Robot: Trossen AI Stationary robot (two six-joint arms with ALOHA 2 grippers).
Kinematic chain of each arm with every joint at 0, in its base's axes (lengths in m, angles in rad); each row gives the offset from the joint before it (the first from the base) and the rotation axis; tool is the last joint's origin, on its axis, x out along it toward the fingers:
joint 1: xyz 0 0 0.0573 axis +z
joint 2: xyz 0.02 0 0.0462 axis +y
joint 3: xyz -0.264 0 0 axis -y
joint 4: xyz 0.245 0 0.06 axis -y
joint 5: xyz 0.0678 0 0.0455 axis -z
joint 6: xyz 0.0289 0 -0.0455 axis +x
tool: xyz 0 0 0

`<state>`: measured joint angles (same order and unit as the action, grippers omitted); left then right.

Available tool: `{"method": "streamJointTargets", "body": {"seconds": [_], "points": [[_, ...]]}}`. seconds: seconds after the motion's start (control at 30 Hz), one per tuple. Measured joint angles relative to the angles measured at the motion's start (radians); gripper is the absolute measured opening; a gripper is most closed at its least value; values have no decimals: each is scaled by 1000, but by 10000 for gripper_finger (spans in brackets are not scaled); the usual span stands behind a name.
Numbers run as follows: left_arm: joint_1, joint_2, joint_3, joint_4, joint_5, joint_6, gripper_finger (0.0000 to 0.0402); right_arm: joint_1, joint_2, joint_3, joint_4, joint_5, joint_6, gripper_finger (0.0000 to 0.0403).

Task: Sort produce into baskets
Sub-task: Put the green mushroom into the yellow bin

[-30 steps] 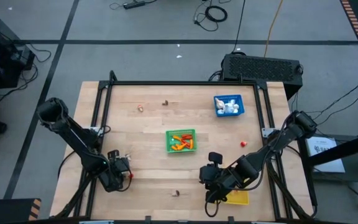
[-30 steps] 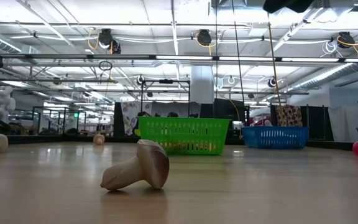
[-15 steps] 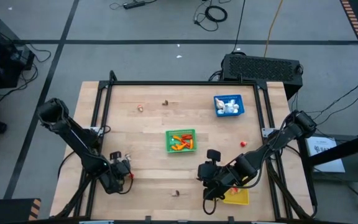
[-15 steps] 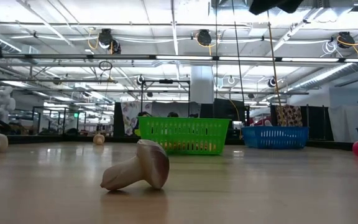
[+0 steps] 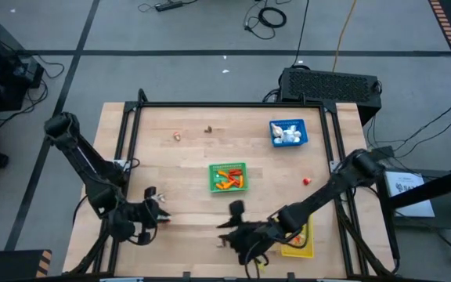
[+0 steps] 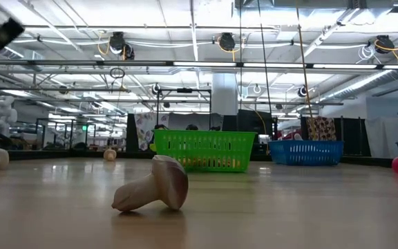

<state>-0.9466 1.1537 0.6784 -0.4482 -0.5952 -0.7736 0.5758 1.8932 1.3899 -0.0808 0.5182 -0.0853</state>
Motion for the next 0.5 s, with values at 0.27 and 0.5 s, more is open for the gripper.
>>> {"method": "streamJointTargets", "body": {"seconds": [0.27,0.5], "points": [[35,17,-17,439,81,349,78,-28,174,0,540,9,-761,130],[110,85,-18,557,135,396,79,-64,239,29,655,11,-895,130]]}}
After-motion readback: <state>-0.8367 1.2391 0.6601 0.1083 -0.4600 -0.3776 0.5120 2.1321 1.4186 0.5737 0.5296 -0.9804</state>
